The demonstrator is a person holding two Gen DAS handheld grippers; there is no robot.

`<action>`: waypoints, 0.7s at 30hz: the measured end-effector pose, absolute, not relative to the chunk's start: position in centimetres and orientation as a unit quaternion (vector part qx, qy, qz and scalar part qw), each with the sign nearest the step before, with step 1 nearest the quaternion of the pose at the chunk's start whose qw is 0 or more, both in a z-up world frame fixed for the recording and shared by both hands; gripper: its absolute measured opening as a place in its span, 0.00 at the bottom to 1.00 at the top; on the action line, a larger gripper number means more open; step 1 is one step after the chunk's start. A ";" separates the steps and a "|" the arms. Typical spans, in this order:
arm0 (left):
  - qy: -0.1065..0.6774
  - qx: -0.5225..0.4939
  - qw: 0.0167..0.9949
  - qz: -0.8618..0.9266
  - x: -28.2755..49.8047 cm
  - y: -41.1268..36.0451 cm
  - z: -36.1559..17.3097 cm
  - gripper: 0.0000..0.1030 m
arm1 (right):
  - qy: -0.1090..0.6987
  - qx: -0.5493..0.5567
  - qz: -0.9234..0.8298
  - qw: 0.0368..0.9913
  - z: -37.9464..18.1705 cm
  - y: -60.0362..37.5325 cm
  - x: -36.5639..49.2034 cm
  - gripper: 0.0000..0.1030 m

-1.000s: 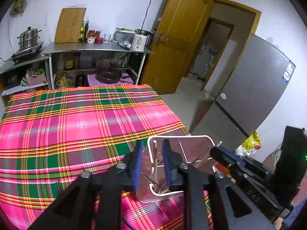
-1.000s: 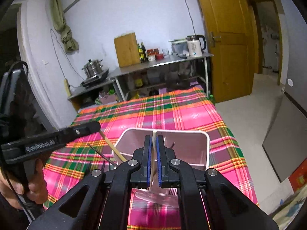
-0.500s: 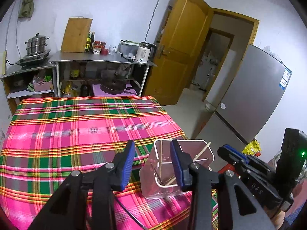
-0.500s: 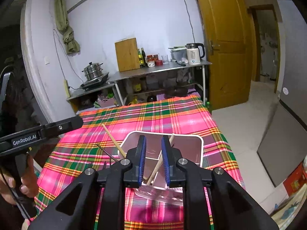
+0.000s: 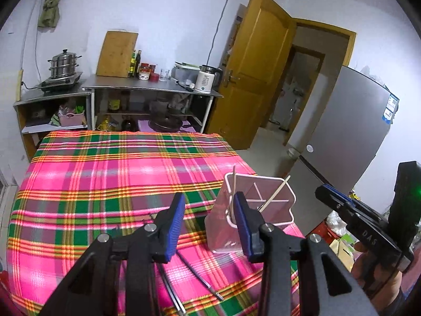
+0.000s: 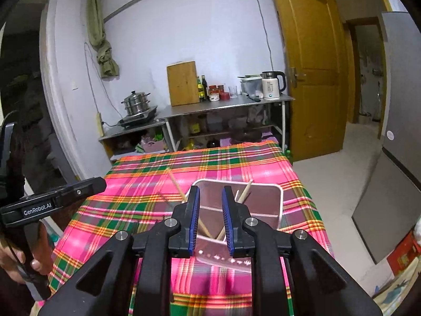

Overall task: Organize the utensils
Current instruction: 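Move both open tools back to the black chopsticks on the cloth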

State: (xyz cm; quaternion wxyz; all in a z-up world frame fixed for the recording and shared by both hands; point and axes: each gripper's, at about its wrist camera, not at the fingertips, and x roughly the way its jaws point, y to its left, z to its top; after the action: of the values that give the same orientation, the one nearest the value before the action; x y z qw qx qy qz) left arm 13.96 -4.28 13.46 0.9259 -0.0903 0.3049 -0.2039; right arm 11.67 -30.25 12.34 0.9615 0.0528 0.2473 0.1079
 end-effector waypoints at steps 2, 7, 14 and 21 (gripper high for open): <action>0.306 -0.092 0.927 -0.197 13.2 -3.6 13.0 0.39 | 0.252 0.051 0.115 0.960 11.9 -29.8 11.2 0.17; 0.316 -0.091 0.929 -0.170 11.4 -1.7 10.9 0.39 | 0.267 0.041 0.136 0.953 10.3 -28.4 10.2 0.17; 0.346 -0.107 0.922 -0.136 9.7 0.8 7.1 0.39 | 0.298 0.033 0.169 0.939 7.6 -26.2 9.8 0.17; 0.379 -0.115 0.912 -0.109 9.9 1.8 3.6 0.37 | 0.329 0.022 0.193 0.924 4.9 -24.0 10.3 0.17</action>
State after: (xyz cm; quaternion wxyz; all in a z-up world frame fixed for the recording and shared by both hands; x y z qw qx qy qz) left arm 9.94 1.79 3.62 0.9116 -0.1147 0.3793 -0.1092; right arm 10.33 -24.04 4.86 0.9242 0.0224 0.3290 0.1926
